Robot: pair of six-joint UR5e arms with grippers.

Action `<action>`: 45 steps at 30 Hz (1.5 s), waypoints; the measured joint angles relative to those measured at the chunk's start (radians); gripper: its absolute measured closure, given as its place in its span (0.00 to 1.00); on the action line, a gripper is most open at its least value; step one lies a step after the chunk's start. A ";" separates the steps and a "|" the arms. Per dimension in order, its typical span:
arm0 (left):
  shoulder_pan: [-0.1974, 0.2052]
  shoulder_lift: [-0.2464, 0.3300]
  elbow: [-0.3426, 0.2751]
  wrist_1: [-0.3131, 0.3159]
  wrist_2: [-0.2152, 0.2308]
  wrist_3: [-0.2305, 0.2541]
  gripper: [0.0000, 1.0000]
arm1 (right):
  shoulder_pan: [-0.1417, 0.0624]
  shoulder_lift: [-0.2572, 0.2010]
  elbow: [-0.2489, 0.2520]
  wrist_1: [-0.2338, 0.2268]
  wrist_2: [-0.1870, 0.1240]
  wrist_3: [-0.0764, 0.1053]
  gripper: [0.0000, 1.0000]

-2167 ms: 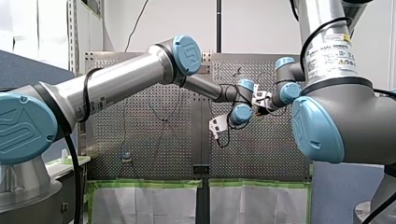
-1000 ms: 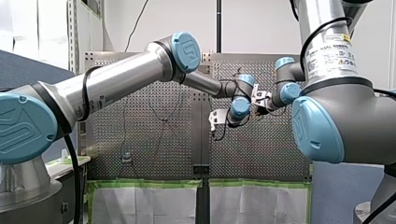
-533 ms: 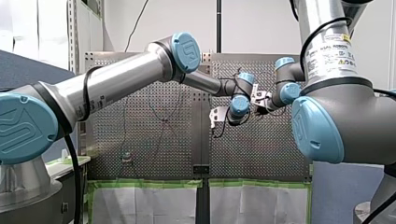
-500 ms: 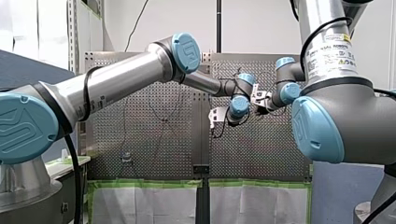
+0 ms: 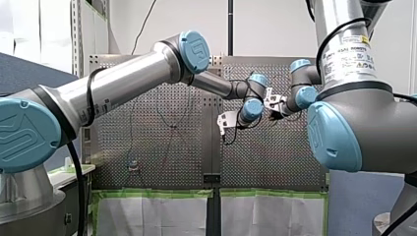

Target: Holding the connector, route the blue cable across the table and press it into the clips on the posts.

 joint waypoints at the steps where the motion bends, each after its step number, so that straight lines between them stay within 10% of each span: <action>1: 0.001 0.004 -0.004 0.000 0.002 -0.008 1.00 | 0.000 -0.006 0.000 0.000 -0.002 0.001 1.00; 18: -0.006 0.136 -0.087 0.014 0.018 -0.139 1.00 | 0.000 -0.095 -0.014 0.054 -0.014 0.014 1.00; 45: -0.028 0.258 -0.098 0.008 0.012 -0.106 1.00 | -0.024 -0.234 -0.096 0.190 -0.025 0.043 1.00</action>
